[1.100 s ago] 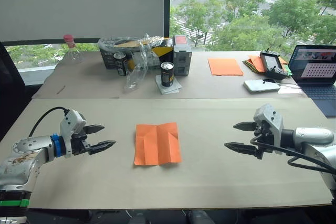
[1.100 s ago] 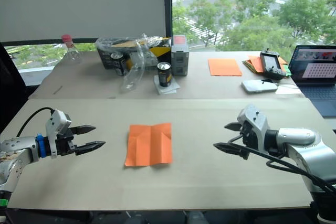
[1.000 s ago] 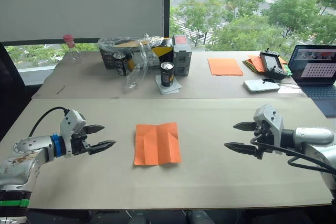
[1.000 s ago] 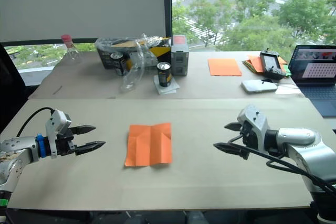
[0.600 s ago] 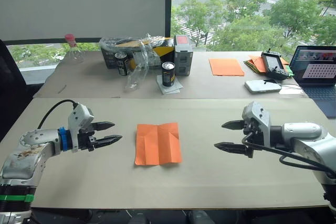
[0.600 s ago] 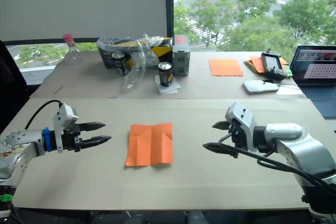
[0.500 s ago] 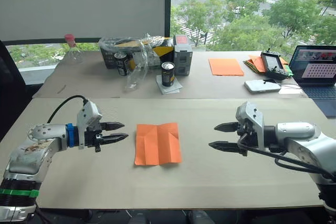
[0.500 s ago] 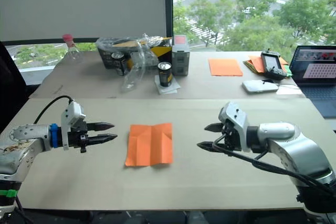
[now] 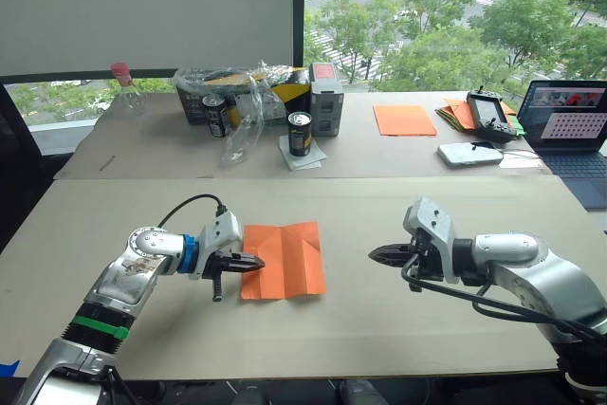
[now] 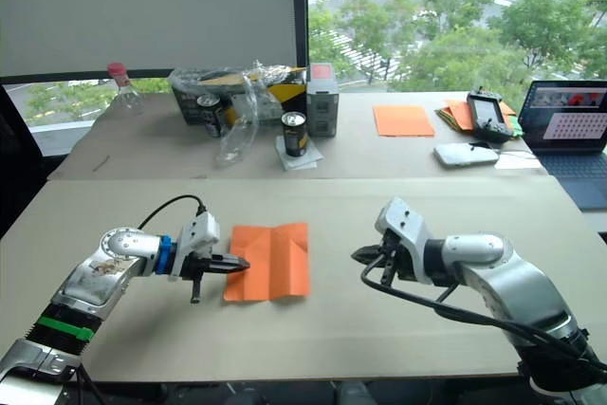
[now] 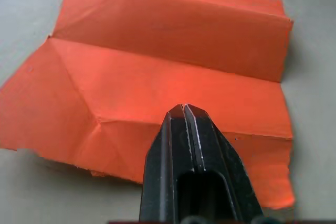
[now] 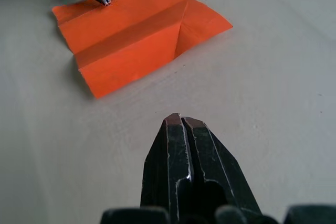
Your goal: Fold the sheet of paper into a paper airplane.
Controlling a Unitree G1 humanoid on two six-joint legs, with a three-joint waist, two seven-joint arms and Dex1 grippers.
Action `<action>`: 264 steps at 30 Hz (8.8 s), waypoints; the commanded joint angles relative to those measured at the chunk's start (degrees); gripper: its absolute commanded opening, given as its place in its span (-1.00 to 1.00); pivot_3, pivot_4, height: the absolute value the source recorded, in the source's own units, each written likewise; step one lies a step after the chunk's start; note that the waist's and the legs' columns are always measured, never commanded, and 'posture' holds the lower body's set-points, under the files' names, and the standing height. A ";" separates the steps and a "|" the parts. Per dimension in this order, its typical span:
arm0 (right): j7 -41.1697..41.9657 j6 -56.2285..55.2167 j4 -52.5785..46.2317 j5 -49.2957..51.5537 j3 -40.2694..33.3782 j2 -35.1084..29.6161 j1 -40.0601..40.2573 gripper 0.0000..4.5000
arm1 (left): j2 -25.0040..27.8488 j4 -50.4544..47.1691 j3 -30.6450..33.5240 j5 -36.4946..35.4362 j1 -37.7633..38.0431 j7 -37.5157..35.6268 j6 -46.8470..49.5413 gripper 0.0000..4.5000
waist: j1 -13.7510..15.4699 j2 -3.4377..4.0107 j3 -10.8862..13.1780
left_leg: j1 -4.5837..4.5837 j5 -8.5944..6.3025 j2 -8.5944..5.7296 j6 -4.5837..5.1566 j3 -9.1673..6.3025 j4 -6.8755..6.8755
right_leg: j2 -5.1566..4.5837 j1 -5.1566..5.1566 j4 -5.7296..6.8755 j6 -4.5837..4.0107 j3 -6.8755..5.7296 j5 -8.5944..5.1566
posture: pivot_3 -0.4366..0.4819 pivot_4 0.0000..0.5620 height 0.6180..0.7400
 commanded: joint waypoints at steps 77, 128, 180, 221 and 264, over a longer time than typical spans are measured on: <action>0.93 -20.27 45.92 -24.28 17.26 35.95 -19.45 -0.99 | -0.23 -14.53 7.88 -3.93 12.03 14.40 12.53 -1.00 | -1.04 -0.03 -0.12 | 0.59 -0.01 -0.02 -0.01 -0.77 -0.15 | -0.09 0.64 0.02 -0.03 -0.77 -0.02 | -0.05 -0.47 0.84; 2.08 -42.01 68.19 -27.23 11.32 42.40 -26.72 -0.99 | -1.24 -15.47 6.50 -2.22 14.09 16.07 12.87 -1.00 | -1.40 0.05 -0.26 | 0.68 -0.01 -0.01 -0.02 -0.83 -0.24 | -0.07 0.70 0.02 -0.07 -0.80 -0.05 | -0.05 -0.47 0.84; 11.62 -26.39 38.66 -16.32 11.25 33.80 -19.42 -0.99 | -1.03 -16.32 19.40 -8.76 13.78 15.50 6.92 -1.00 | -1.29 0.01 -0.19 | 0.26 0.01 -0.01 -0.04 -0.94 -0.22 | -0.08 0.43 -0.10 -0.08 -0.94 -0.07 | -0.05 -0.47 0.84; 2.20 -5.42 6.49 -16.10 -1.20 4.46 -2.87 -0.99 | -18.08 6.88 -2.80 2.43 -4.01 8.11 -0.20 -1.00 | 0.37 0.02 -0.18 | 0.02 0.02 -0.15 -0.03 -1.00 -0.10 | -0.14 0.60 -0.48 -0.03 -0.96 -0.03 | -0.05 -0.47 0.84; -10.23 17.43 1.32 -8.08 -4.53 20.74 -1.97 -0.17 | -18.84 2.56 -3.76 4.02 0.78 10.11 1.05 -1.00 | 0.31 0.05 -0.26 | 0.20 0.02 -0.12 -0.03 -1.05 -0.10 | -0.11 0.73 -0.41 -0.03 -0.96 -0.02 | -0.05 -0.47 0.84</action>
